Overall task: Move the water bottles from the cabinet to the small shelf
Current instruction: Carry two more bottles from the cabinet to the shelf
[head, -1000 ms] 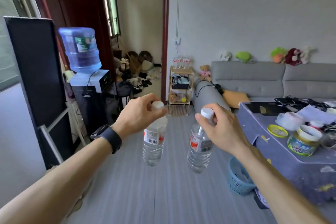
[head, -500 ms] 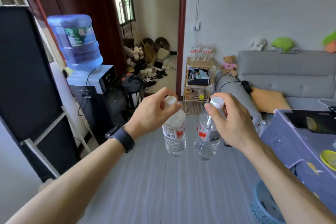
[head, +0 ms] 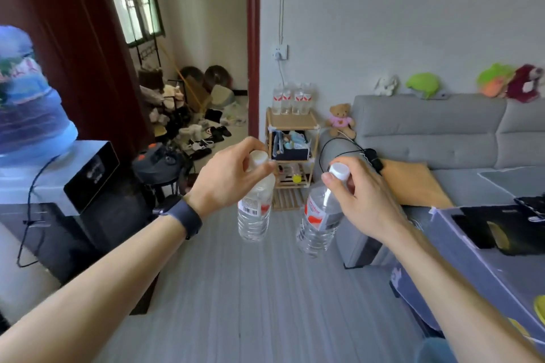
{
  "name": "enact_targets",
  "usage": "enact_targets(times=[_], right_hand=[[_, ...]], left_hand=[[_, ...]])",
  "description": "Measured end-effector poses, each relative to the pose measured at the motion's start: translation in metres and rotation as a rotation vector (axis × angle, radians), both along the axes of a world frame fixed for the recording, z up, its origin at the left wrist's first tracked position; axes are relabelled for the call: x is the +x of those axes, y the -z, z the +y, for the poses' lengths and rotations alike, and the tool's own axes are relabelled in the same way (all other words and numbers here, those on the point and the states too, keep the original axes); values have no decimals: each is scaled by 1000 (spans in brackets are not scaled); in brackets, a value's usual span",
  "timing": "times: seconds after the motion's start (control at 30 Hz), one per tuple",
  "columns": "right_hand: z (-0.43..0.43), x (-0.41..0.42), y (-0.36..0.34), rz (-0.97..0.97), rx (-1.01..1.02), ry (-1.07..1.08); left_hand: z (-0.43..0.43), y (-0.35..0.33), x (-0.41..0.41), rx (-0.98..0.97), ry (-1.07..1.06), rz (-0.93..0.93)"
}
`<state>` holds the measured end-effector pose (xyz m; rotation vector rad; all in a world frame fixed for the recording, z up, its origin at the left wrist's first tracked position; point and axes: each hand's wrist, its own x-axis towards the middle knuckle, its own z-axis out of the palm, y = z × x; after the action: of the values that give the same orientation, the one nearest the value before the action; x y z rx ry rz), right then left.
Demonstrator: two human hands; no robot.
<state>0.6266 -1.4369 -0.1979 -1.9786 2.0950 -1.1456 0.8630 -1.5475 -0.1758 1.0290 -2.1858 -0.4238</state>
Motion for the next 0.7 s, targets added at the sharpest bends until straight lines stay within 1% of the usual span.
enact_targets(times=[0.1, 0.2, 0.27, 0.33, 0.53, 0.7], right_hand=[[-52, -18, -3, -29, -21, 53], [-98, -40, -4, -26, -4, 101], [-131, -58, -5, -26, 8, 124], [-165, -77, -2, -16, 12, 146], [-280, -148, 11, 30, 57, 128], [-387, -210, 11, -3, 68, 113]], left_hand=[[-70, -4, -25, -13, 31, 19], [-131, -3, -51, 3, 41, -47], [-174, 0, -68, 43, 28, -87], [-215, 4, -85, 85, 25, -74], [-330, 15, -153, 48, 16, -84], [-419, 12, -198, 35, -51, -233]])
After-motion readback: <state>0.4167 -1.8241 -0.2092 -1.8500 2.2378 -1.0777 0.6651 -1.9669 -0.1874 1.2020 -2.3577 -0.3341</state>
